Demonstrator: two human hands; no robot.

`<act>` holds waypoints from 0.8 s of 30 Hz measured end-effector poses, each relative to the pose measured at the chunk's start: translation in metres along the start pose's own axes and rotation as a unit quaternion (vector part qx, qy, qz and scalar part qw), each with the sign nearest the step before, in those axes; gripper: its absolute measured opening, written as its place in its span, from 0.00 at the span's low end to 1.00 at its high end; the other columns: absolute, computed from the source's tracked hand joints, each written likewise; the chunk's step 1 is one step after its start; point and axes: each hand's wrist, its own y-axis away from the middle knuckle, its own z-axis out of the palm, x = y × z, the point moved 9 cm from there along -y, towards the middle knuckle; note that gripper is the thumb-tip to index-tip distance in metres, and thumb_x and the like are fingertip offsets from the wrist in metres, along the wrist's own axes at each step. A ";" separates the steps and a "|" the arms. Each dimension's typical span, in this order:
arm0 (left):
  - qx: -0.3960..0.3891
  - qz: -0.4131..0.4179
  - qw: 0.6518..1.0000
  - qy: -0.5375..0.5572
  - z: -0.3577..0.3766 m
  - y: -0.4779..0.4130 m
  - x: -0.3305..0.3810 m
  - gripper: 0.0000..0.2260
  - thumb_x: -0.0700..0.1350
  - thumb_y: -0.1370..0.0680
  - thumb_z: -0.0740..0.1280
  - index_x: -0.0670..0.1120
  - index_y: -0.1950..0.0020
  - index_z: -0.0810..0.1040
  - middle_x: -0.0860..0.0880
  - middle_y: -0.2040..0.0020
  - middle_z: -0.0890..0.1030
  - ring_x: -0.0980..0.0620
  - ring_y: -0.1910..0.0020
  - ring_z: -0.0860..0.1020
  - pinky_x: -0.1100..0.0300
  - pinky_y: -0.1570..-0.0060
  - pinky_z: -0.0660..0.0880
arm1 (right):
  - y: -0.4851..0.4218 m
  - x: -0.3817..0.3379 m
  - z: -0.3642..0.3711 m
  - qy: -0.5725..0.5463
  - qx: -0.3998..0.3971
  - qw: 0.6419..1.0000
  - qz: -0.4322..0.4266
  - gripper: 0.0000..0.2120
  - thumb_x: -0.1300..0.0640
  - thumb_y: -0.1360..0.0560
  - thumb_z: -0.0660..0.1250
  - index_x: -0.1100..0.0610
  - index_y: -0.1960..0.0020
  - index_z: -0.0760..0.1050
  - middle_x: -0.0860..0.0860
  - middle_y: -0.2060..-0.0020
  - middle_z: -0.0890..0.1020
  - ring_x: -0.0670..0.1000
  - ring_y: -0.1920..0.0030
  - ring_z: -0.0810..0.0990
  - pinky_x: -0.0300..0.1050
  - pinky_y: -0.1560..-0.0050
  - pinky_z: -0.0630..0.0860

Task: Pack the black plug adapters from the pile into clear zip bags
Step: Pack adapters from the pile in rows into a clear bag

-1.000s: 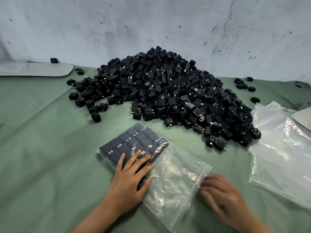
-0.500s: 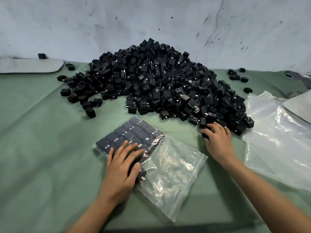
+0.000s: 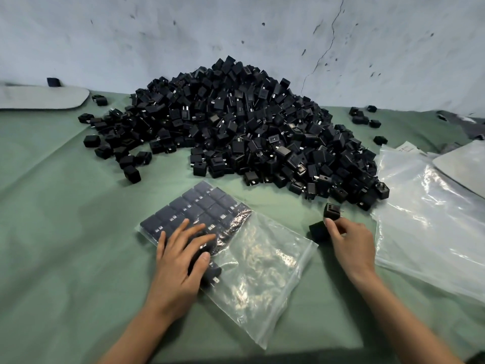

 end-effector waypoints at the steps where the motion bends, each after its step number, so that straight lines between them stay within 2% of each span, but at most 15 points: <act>1: -0.002 -0.002 1.000 -0.001 0.000 0.000 0.000 0.17 0.57 0.23 0.51 0.61 0.39 0.74 0.60 0.33 0.72 0.61 0.26 0.57 0.51 0.25 0.41 | 0.001 0.003 -0.003 -0.005 0.006 1.000 0.009 0.11 0.52 0.23 0.67 0.59 0.55 0.83 0.58 0.66 0.79 0.61 0.54 0.76 0.50 0.54 0.69; 4: -0.004 -0.007 1.000 -0.004 0.000 -0.001 -0.001 0.17 0.58 0.23 0.51 0.61 0.40 0.74 0.59 0.33 0.72 0.60 0.25 0.57 0.51 0.25 0.41 | 0.002 0.008 -0.003 -0.007 -0.013 1.000 0.018 0.15 0.51 0.22 0.64 0.58 0.64 0.78 0.56 0.72 0.74 0.62 0.58 0.76 0.50 0.59 0.68; 7: -0.001 -0.009 1.000 0.004 -0.001 -0.001 -0.001 0.17 0.58 0.22 0.50 0.61 0.40 0.74 0.60 0.34 0.72 0.62 0.25 0.56 0.51 0.25 0.41 | 0.001 0.008 -0.014 -0.032 -0.026 0.999 -0.002 0.15 0.53 0.22 0.65 0.55 0.67 0.74 0.53 0.69 0.76 0.60 0.56 0.75 0.46 0.59 0.63; 8: 0.001 -0.011 1.000 0.008 -0.001 -0.001 -0.001 0.17 0.58 0.22 0.50 0.61 0.40 0.74 0.60 0.34 0.72 0.62 0.25 0.56 0.51 0.25 0.41 | 0.002 0.004 -0.018 -0.068 -0.043 0.996 -0.038 0.13 0.56 0.23 0.66 0.55 0.66 0.76 0.51 0.64 0.78 0.58 0.52 0.75 0.45 0.56 0.63; 10: 0.005 -0.013 1.000 0.009 -0.001 -0.001 -0.002 0.18 0.57 0.22 0.49 0.60 0.40 0.75 0.59 0.34 0.73 0.63 0.26 0.56 0.50 0.25 0.42 | 0.008 -0.012 -0.013 -0.094 -0.158 0.974 -0.131 0.11 0.57 0.24 0.68 0.55 0.64 0.82 0.46 0.49 0.80 0.49 0.43 0.72 0.43 0.44 0.63; 12: 0.008 -0.007 1.000 0.004 -0.001 0.000 0.000 0.19 0.56 0.21 0.49 0.59 0.40 0.75 0.59 0.34 0.73 0.63 0.26 0.57 0.50 0.25 0.42 | 0.021 -0.017 0.000 -0.029 -0.275 0.943 -0.183 0.09 0.58 0.23 0.67 0.52 0.59 0.85 0.42 0.39 0.75 0.45 0.36 0.67 0.42 0.36 0.60; 13: 0.010 -0.005 1.000 0.004 -0.001 0.000 0.001 0.19 0.56 0.21 0.48 0.59 0.40 0.75 0.59 0.35 0.73 0.62 0.26 0.57 0.51 0.25 0.41 | 0.022 -0.014 0.002 -0.003 -0.290 0.939 -0.184 0.08 0.58 0.23 0.67 0.52 0.57 0.85 0.42 0.37 0.74 0.45 0.35 0.66 0.42 0.35 0.60; 17: 0.028 -0.025 0.998 0.040 -0.007 0.000 -0.002 0.19 0.56 0.21 0.47 0.59 0.41 0.75 0.58 0.36 0.74 0.61 0.26 0.59 0.49 0.25 0.43 | 0.019 -0.005 -0.006 -0.004 -0.261 0.957 -0.126 0.08 0.57 0.23 0.66 0.53 0.53 0.84 0.49 0.39 0.76 0.50 0.40 0.73 0.42 0.41 0.65; 20: 0.042 -0.043 0.996 0.067 -0.010 0.000 -0.005 0.20 0.56 0.21 0.47 0.57 0.41 0.77 0.56 0.37 0.76 0.61 0.27 0.61 0.48 0.25 0.44 | 0.031 -0.009 -0.018 -0.041 -0.254 0.960 -0.114 0.07 0.58 0.24 0.67 0.51 0.53 0.85 0.48 0.42 0.77 0.49 0.41 0.75 0.40 0.43 0.65; 22: 0.045 -0.050 0.995 0.077 -0.010 0.000 -0.006 0.21 0.56 0.21 0.47 0.56 0.41 0.77 0.56 0.37 0.76 0.62 0.27 0.60 0.49 0.25 0.44 | 0.052 -0.024 -0.029 -0.096 -0.283 0.943 -0.150 0.09 0.57 0.24 0.68 0.46 0.54 0.85 0.43 0.41 0.77 0.44 0.41 0.76 0.38 0.41 0.68; 24: 0.045 -0.055 0.994 0.085 -0.009 -0.001 -0.007 0.21 0.56 0.21 0.48 0.56 0.41 0.78 0.57 0.36 0.75 0.64 0.27 0.60 0.49 0.25 0.43 | 0.077 -0.041 -0.038 -0.126 -0.324 0.917 -0.198 0.08 0.51 0.24 0.67 0.41 0.56 0.84 0.39 0.41 0.78 0.41 0.41 0.77 0.38 0.40 0.70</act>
